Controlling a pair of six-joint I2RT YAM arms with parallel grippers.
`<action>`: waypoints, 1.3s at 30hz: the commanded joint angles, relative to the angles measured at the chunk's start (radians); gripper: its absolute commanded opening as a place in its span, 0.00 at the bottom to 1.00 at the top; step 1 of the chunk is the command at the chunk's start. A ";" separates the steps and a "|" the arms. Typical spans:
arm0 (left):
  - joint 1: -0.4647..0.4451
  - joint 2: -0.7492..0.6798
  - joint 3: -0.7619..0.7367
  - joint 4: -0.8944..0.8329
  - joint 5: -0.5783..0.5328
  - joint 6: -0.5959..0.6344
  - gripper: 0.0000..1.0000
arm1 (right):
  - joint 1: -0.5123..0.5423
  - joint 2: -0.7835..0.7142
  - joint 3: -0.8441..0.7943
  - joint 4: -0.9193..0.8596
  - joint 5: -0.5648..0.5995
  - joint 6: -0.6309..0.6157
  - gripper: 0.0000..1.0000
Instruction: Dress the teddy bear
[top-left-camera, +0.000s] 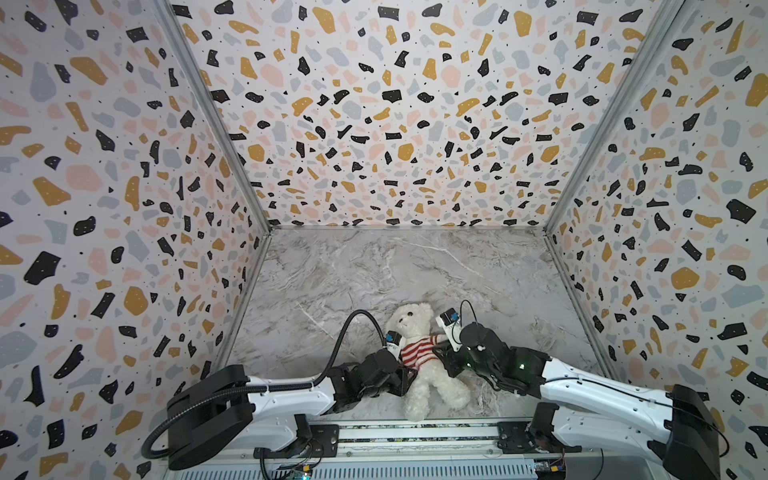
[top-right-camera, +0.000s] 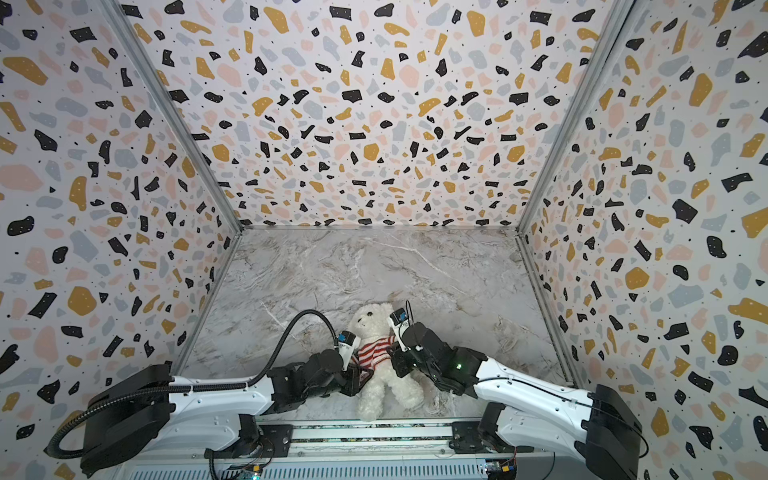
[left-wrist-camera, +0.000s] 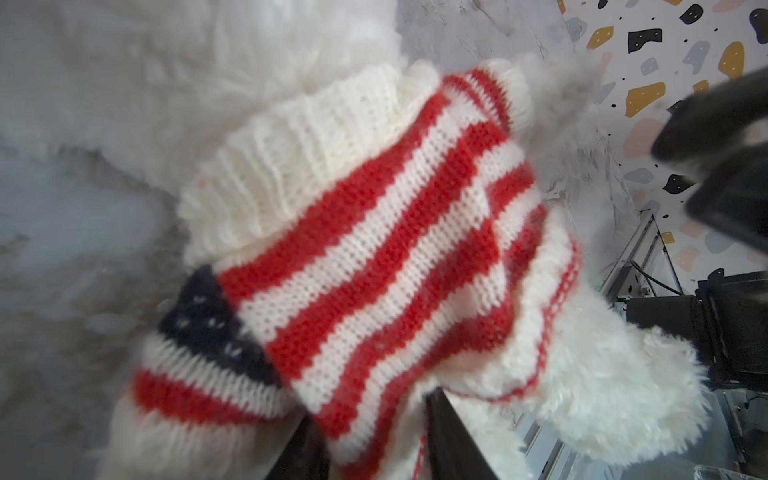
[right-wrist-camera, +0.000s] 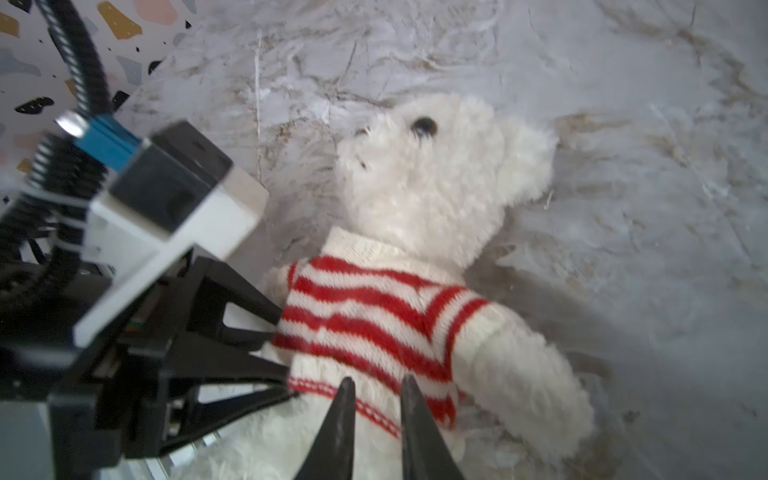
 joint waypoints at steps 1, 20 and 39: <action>-0.008 -0.007 0.019 0.007 -0.027 0.019 0.39 | 0.003 0.061 0.040 0.057 -0.002 -0.052 0.22; -0.007 -0.075 -0.002 0.043 -0.008 0.006 0.47 | 0.096 0.078 -0.152 0.069 0.033 0.076 0.16; -0.021 0.010 0.005 0.044 -0.035 -0.022 0.39 | 0.181 -0.043 -0.272 0.028 0.079 0.242 0.14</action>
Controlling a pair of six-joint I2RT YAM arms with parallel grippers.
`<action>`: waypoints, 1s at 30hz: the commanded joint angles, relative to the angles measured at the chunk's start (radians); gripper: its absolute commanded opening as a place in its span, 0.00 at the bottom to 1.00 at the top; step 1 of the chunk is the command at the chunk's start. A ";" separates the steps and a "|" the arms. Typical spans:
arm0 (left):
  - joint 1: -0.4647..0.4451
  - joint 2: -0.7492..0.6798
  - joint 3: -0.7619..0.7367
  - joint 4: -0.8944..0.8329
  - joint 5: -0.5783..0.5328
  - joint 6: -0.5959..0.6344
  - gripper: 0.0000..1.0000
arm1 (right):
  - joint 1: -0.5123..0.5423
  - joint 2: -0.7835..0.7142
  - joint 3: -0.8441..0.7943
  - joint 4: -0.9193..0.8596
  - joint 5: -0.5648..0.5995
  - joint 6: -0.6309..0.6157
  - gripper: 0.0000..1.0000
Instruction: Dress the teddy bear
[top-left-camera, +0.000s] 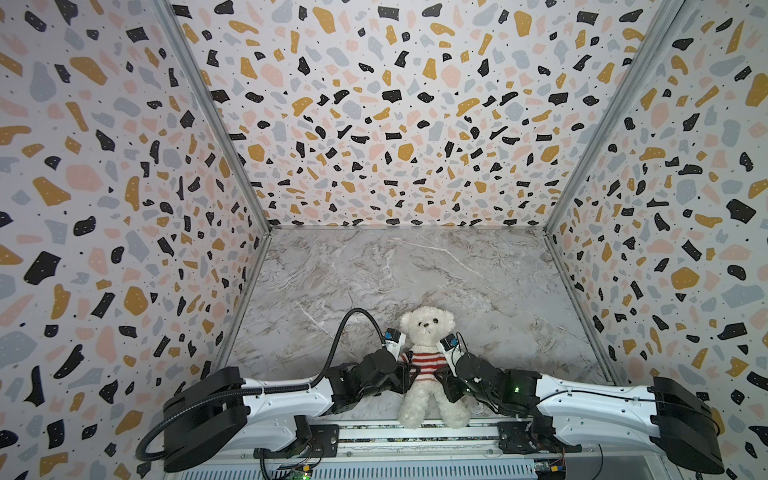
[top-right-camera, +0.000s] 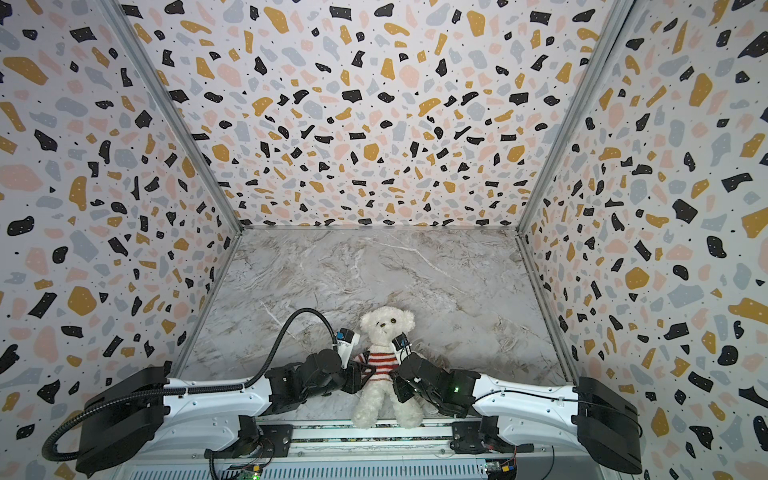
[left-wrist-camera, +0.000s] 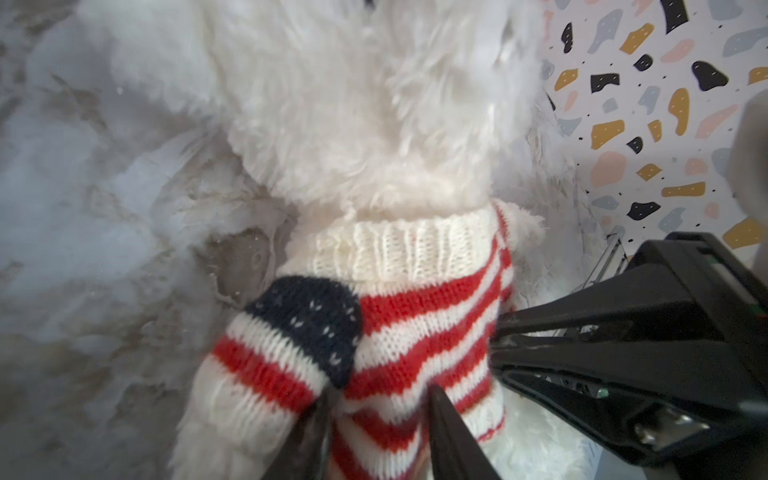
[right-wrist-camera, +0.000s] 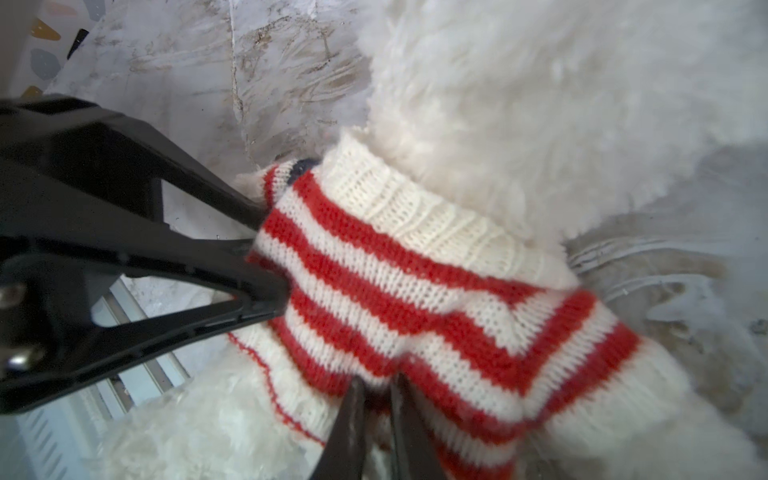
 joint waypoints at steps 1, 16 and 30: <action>-0.011 0.030 0.002 0.004 -0.016 0.017 0.38 | 0.009 -0.010 -0.031 -0.095 0.004 0.043 0.15; 0.129 -0.214 0.082 -0.156 0.038 0.049 0.69 | -0.030 -0.013 -0.061 -0.066 0.006 0.027 0.15; 0.422 0.057 0.149 0.094 0.310 0.067 0.79 | -0.042 -0.020 -0.082 -0.063 0.006 0.033 0.15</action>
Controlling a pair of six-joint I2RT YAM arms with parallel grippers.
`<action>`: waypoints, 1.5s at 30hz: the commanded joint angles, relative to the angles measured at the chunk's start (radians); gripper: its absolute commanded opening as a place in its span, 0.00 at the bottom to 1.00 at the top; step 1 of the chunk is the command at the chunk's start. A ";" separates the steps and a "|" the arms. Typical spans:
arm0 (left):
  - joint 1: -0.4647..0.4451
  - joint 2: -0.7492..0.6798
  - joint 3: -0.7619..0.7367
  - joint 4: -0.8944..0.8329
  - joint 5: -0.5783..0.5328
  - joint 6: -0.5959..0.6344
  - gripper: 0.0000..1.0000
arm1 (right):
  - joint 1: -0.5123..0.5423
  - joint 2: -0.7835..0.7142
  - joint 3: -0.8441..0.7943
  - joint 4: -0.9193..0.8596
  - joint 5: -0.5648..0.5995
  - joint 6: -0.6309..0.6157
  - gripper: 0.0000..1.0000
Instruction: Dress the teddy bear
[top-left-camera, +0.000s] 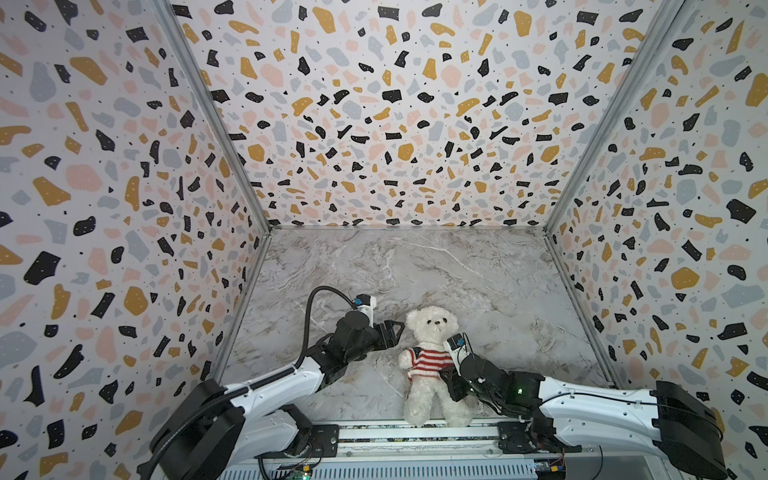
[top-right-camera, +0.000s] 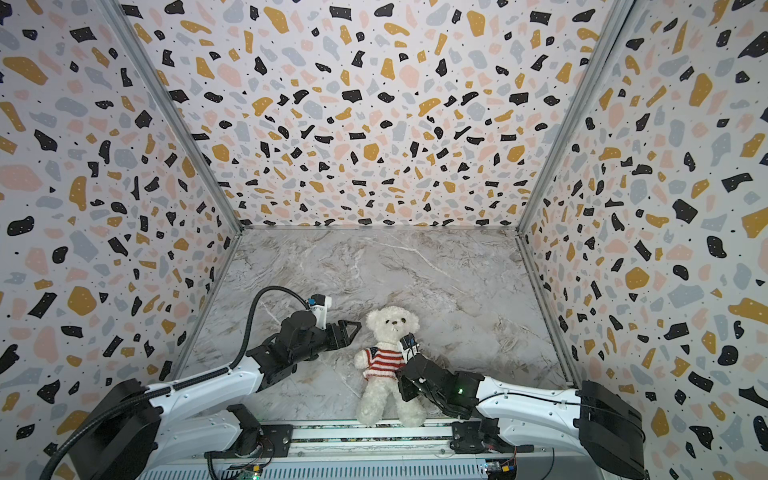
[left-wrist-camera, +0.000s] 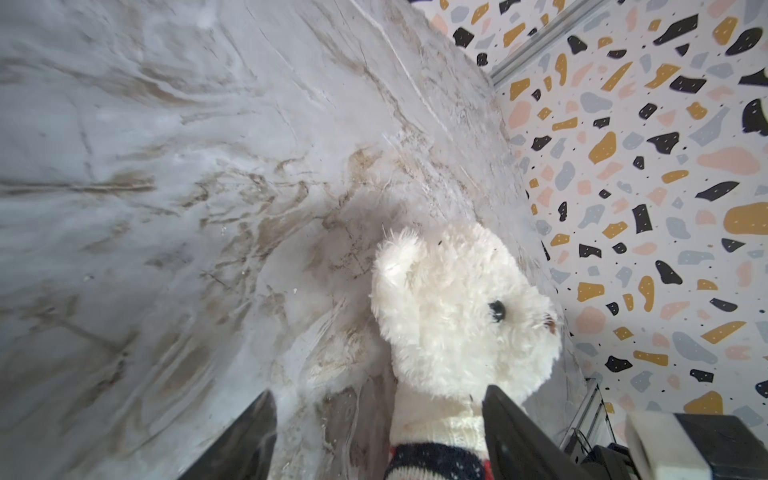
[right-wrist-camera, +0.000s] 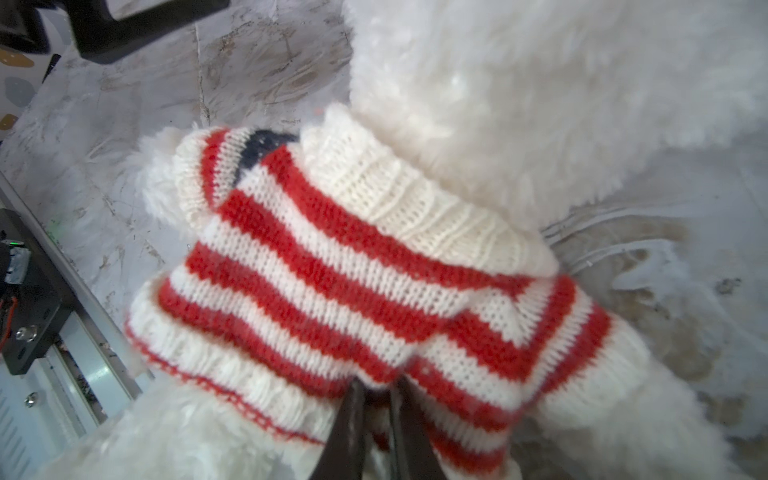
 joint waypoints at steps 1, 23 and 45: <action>0.003 0.098 0.065 0.134 0.137 0.030 0.79 | -0.006 0.006 -0.033 -0.080 -0.007 0.004 0.15; 0.003 0.398 0.108 0.489 0.234 -0.097 0.58 | -0.025 -0.007 -0.068 -0.072 -0.015 0.010 0.15; -0.012 0.508 0.134 0.640 0.251 -0.182 0.15 | -0.033 -0.016 -0.075 -0.082 -0.011 0.010 0.15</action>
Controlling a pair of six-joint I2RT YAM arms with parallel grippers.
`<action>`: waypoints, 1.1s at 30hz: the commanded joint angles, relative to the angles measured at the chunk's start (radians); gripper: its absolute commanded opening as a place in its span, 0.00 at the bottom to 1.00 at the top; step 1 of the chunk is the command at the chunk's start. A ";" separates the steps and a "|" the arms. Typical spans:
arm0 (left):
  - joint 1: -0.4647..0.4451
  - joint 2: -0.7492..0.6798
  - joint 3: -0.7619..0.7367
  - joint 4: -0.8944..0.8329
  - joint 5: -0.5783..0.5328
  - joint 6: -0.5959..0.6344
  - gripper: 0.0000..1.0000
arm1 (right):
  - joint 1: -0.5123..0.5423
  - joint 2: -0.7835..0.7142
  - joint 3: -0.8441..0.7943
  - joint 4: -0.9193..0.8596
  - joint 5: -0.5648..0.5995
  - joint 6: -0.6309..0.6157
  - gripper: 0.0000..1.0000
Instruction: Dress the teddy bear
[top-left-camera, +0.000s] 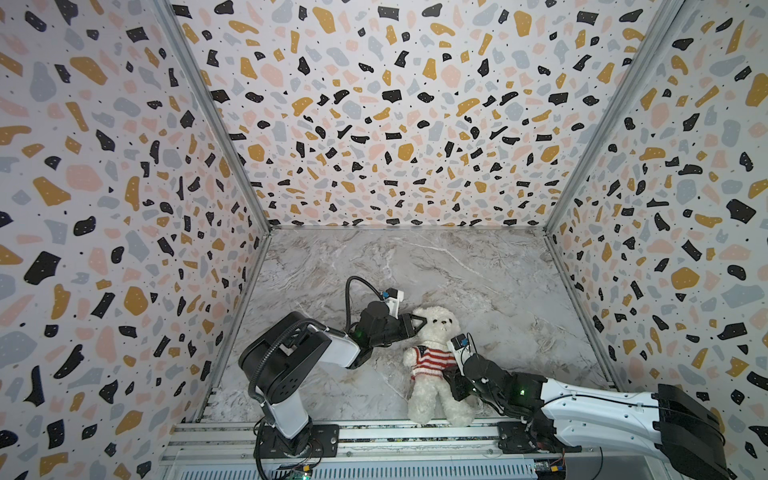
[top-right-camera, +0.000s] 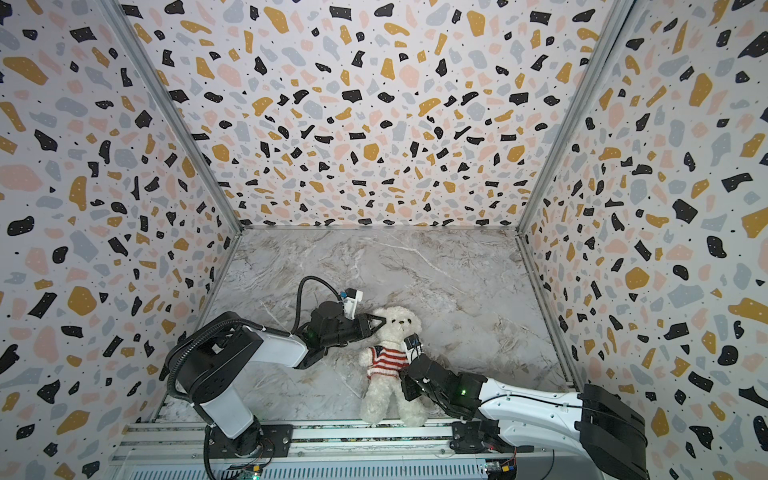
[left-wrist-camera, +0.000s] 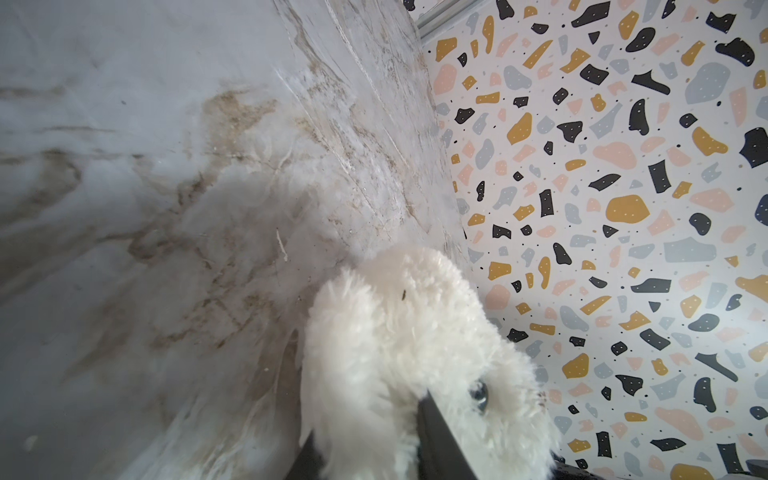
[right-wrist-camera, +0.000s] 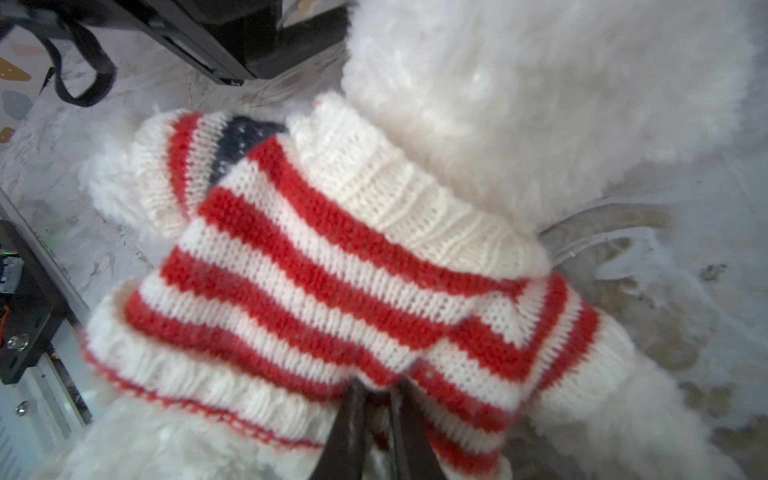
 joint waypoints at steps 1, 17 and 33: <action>-0.005 -0.005 0.022 0.071 0.007 -0.007 0.08 | -0.005 0.007 -0.029 -0.115 -0.006 0.003 0.15; -0.006 -0.387 0.036 -0.167 -0.140 0.243 0.00 | 0.113 -0.380 0.080 -0.148 0.123 -0.264 0.30; -0.010 -0.655 0.209 -0.516 -0.257 0.342 0.00 | 0.195 -0.154 0.344 0.054 0.154 -0.681 0.52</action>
